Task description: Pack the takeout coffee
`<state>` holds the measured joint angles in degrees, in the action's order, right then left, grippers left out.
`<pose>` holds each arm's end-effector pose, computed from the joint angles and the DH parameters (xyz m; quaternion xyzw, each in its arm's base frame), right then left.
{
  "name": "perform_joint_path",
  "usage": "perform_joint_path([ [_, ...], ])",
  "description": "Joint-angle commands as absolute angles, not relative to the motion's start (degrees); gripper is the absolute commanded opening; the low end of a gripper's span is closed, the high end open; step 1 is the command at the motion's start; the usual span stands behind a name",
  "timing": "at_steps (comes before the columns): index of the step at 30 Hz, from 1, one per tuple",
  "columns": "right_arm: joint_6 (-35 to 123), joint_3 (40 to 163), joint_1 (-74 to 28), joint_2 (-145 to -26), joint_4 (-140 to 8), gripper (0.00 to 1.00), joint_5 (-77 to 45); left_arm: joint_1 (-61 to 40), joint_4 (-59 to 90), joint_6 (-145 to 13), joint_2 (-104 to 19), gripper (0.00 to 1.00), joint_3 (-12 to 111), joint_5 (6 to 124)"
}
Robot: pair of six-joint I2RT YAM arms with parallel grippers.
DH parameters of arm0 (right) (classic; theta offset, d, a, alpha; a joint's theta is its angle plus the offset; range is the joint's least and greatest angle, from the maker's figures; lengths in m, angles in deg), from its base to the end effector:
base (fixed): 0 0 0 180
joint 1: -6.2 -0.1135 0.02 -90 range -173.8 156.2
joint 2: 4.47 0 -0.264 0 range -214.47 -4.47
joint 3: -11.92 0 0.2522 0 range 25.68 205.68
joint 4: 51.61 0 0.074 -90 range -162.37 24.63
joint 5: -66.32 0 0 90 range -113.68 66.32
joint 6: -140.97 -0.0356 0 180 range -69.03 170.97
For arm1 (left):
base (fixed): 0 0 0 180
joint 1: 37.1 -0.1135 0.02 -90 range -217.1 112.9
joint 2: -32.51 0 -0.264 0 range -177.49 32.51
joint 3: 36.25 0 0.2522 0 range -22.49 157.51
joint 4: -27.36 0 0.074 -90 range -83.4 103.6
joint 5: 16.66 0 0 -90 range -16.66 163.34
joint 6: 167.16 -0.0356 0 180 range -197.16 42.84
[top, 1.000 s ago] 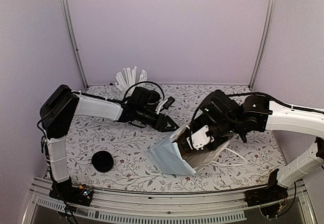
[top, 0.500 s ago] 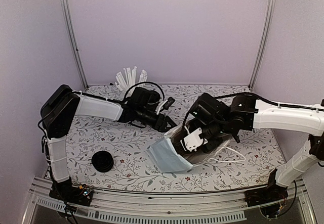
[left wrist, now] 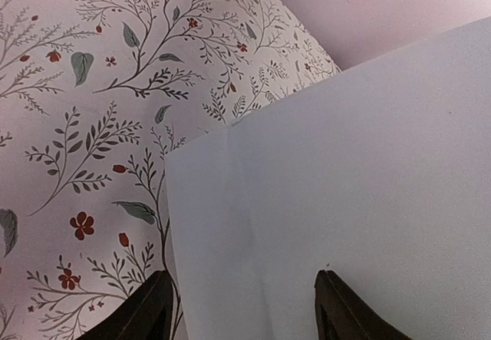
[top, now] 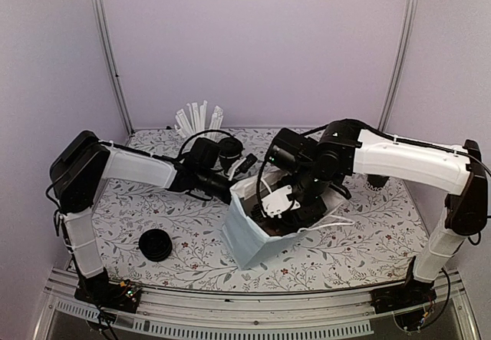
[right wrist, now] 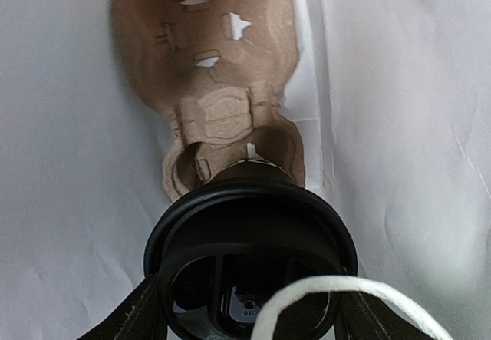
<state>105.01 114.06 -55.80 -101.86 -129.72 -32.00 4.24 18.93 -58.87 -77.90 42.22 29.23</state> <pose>0.1626 0.2948 0.2915 -0.8315 0.5316 -0.0616 0.1490 0.2854 -0.2841 0.1630 0.3225 0.7928 -0.4891 0.1680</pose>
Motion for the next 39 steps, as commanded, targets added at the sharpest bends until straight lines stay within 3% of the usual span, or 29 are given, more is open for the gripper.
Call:
perform_joint_path([
  [1, 99.7, 117.1, -55.8, -106.6, -143.4, 0.34, -21.2, 3.8, 20.6, -59.0, -74.5, 0.65, 39.9, 29.7],
  [23, 102.2, 113.1, -48.8, -110.8, -134.8, 0.36, -18.5, 2.3, 19.1, -59.2, -63.0, 0.66, 35.2, 32.6],
  [33, 99.8, 114.4, -48.8, -110.0, -135.3, 0.35, -18.7, 2.8, 10.0, -58.4, -47.2, 0.76, 39.8, 40.2],
  [39, 98.1, 112.7, -48.9, -111.1, -133.5, 0.35, -19.2, 9.0, 2.8, -57.0, -44.1, 0.79, 45.2, 43.5],
])
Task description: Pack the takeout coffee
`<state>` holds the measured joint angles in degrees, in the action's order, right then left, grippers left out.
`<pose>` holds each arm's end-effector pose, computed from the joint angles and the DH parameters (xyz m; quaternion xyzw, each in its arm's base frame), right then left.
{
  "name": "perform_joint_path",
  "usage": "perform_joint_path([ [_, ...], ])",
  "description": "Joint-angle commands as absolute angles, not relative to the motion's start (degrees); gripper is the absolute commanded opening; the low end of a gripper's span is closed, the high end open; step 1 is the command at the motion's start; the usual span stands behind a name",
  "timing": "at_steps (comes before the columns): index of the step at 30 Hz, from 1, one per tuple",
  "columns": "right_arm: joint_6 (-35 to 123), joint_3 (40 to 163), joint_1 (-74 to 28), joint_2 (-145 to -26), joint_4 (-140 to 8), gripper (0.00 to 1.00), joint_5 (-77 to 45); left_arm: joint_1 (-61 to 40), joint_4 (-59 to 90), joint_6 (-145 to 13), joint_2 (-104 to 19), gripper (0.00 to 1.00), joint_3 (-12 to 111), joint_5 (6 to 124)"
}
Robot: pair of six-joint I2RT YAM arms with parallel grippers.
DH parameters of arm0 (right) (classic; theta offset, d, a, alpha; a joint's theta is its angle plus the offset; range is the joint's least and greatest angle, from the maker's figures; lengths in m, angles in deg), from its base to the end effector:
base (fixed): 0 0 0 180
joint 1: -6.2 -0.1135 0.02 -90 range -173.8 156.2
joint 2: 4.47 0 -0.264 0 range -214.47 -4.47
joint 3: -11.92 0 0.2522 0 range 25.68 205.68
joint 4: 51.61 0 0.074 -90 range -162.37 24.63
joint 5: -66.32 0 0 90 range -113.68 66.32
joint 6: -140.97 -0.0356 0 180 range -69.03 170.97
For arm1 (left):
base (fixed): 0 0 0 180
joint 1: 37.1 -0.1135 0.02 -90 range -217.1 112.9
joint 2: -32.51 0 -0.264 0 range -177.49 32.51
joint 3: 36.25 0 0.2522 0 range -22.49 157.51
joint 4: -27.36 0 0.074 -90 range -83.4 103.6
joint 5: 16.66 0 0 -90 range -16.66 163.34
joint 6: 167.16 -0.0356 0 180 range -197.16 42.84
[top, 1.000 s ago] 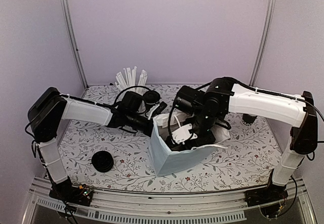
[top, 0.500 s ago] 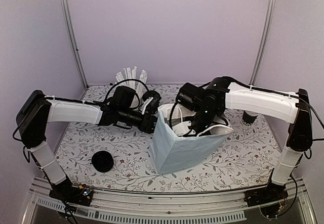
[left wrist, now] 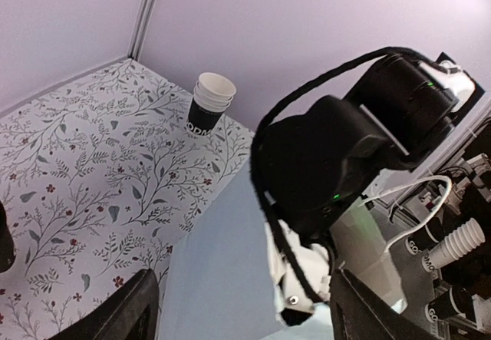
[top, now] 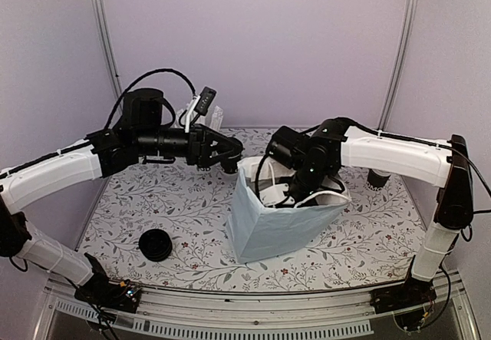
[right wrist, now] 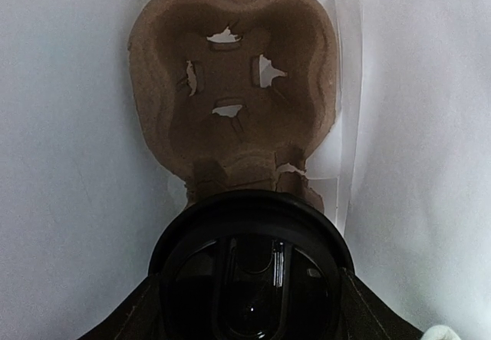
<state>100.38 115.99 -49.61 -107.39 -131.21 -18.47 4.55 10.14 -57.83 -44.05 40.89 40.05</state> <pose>0.1957 0.2939 0.2686 -0.7924 0.5999 0.0508 0.0978 0.2188 -0.2208 0.3431 0.3166 0.7207 -0.4883 0.3766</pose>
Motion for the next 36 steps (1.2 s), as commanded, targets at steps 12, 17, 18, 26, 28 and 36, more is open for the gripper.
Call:
perform_joint_path([
  [12, 93.0, 116.9, -48.8, -115.4, -133.7, 0.35, -22.8, 16.7, -29.7, -54.8, -56.4, 0.78, 64.2, 64.2],
  [17, 93.1, 117.3, -48.9, -114.9, -133.5, 0.38, -22.2, 17.1, -29.4, -54.9, -55.7, 0.77, 63.6, 66.2],
  [18, 93.1, 117.5, -48.8, -114.6, -133.6, 0.39, -21.9, 17.2, -29.2, -55.2, -55.7, 0.77, 63.6, 66.2],
  [26, 93.5, 119.7, -48.8, -111.1, -133.8, 0.59, -21.2, 17.4, -26.9, -57.7, -55.7, 0.75, 65.4, 65.7],
  [28, 93.5, 121.6, -48.9, -110.4, -134.3, 0.66, -20.5, 17.4, -26.2, -58.3, -55.7, 0.75, 65.9, 65.7],
  [36, 92.1, 131.3, -48.9, -110.0, -138.5, 0.99, -18.1, 17.3, -24.9, -59.8, -56.3, 0.76, 67.7, 65.1],
])
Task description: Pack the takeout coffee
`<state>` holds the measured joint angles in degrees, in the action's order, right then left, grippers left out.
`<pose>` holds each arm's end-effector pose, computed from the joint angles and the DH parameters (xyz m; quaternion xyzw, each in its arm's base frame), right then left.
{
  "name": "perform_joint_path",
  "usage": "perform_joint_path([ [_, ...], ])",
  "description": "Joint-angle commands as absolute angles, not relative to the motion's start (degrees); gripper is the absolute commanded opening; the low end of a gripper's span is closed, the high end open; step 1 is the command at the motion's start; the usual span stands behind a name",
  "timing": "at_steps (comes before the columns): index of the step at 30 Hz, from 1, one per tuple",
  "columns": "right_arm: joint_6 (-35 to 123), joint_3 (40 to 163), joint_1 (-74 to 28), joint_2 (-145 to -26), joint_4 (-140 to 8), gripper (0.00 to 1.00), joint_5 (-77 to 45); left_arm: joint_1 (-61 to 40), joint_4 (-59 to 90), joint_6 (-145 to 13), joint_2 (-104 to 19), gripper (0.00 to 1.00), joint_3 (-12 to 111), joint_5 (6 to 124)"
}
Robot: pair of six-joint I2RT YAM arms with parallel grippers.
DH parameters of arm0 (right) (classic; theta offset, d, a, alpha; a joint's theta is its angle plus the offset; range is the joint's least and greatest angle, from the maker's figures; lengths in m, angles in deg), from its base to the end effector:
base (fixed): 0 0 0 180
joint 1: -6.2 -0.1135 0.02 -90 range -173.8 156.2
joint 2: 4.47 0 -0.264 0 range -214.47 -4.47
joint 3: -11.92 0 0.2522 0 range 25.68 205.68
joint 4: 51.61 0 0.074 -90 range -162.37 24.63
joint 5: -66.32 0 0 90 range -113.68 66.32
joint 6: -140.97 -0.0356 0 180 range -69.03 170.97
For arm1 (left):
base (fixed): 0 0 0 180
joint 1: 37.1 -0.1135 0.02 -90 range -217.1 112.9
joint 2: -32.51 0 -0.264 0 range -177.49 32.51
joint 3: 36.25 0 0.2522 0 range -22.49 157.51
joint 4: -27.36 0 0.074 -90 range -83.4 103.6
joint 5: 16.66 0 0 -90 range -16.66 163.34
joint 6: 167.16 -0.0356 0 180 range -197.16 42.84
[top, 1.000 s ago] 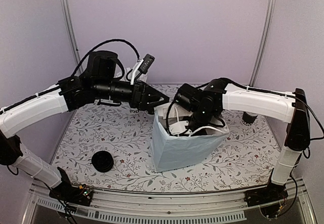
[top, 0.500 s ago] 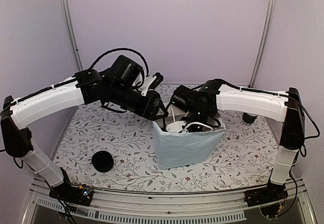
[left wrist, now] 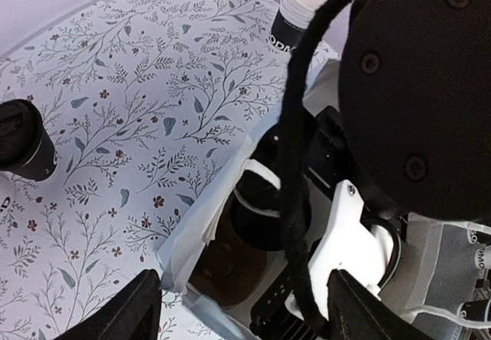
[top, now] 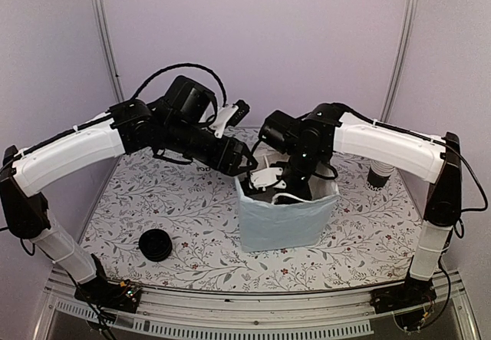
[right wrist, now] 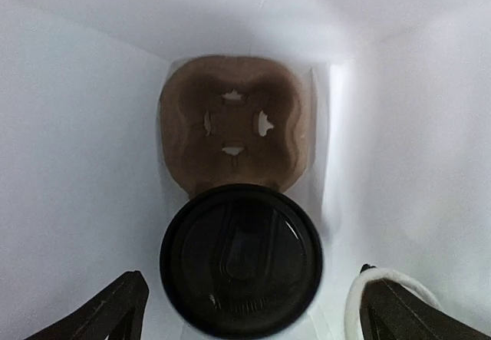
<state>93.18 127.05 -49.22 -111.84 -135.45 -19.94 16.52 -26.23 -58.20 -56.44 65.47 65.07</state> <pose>0.2110 0.3101 0.2932 -0.7492 0.6503 0.0461 0.1166 0.1998 -0.2798 0.3618 0.2988 0.8568 -0.2985 0.2957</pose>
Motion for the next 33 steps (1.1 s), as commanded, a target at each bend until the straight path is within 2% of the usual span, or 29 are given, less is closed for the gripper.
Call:
perform_joint_path([
  [1, 92.1, 132.1, -48.9, -109.9, -138.9, 0.99, -17.9, 17.3, -24.8, -59.9, -56.3, 0.76, 67.8, 65.1],
  [13, 95.0, 134.3, -49.0, -104.2, -138.6, 0.99, -17.4, 14.7, -25.3, -64.9, -54.4, 0.76, 70.9, 64.7],
  [23, 100.3, 133.3, -49.0, -97.1, -136.3, 0.99, -15.3, 11.5, -24.1, -71.4, -51.9, 0.74, 65.6, 56.4],
  [33, 103.4, 133.6, -48.9, -92.4, -133.0, 0.99, -18.8, 10.4, -28.4, -80.8, -57.7, 0.72, 69.0, 54.5],
])
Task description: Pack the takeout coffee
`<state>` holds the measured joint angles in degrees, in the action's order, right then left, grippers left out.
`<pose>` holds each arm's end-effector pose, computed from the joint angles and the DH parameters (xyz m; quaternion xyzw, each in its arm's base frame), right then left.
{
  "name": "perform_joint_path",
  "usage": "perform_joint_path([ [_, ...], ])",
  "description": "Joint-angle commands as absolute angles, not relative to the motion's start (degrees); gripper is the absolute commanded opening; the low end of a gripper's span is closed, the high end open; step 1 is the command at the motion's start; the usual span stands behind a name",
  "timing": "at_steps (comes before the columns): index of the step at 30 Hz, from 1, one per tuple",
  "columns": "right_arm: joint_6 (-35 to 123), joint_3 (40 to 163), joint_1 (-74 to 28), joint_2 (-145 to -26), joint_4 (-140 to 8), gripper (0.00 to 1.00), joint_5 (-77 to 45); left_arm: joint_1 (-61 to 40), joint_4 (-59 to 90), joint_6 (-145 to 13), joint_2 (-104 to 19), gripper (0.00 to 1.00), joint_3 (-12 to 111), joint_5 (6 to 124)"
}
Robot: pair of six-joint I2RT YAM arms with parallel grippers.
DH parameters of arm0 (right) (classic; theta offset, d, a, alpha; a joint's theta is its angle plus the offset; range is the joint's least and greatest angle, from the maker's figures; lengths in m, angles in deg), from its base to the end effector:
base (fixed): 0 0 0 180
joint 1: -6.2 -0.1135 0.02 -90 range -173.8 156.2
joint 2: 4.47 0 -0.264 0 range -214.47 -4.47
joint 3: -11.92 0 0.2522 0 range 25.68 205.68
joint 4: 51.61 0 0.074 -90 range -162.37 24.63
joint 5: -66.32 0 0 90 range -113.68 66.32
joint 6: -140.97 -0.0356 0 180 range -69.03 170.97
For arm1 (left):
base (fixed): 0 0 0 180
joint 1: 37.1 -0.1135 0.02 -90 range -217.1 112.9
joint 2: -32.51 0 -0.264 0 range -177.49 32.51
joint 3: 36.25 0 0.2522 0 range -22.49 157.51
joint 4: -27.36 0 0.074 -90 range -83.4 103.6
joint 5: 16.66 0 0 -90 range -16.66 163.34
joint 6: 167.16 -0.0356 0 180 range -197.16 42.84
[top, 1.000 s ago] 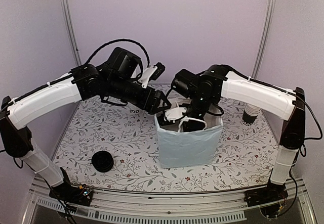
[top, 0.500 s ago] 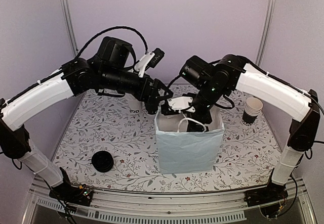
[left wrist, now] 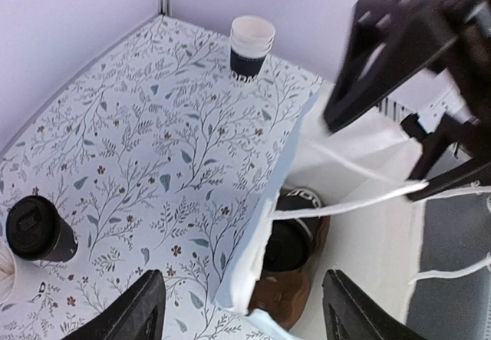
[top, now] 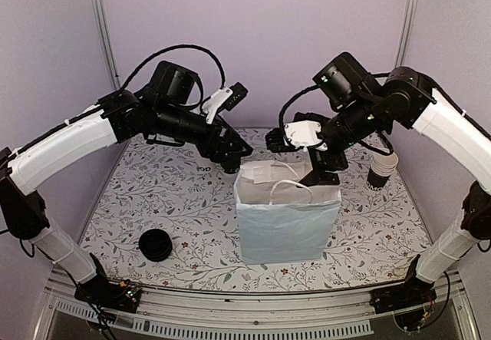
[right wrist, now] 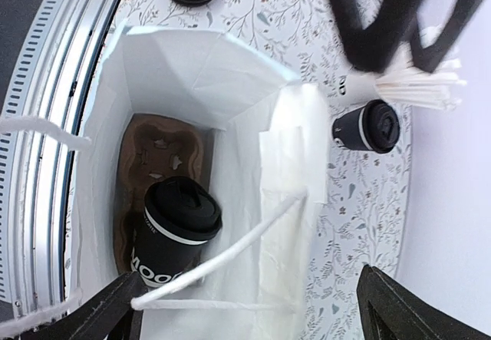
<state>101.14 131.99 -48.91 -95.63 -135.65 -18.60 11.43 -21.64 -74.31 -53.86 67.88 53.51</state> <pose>0.1740 0.2550 0.4096 -0.7656 0.5678 0.0551 0.2972 0.2130 -0.2593 0.3982 0.4110 0.7583 -0.3447 0.3705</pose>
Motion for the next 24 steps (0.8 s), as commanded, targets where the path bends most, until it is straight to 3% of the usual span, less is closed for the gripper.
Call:
perform_joint_path([
  [1, 103.4, 133.8, -48.9, -92.1, -132.8, 0.99, -19.3, 10.4, -29.1, -81.7, -58.2, 0.72, 69.4, 54.3],
  [9, 103.3, 133.5, -48.3, -90.9, -131.4, 0.99, -20.9, 9.8, -27.9, -83.9, -61.6, 0.71, 71.5, 48.6],
  [16, 103.8, 133.8, -45.9, -90.2, -130.4, 0.99, -21.2, 9.8, -29.4, -86.9, -67.7, 0.64, 77.6, 47.3],
  [24, 104.7, 131.5, -26.0, -86.6, -123.7, 0.99, -14.5, 9.8, -36.8, -91.4, -73.6, 0.44, 84.8, 43.2],
])
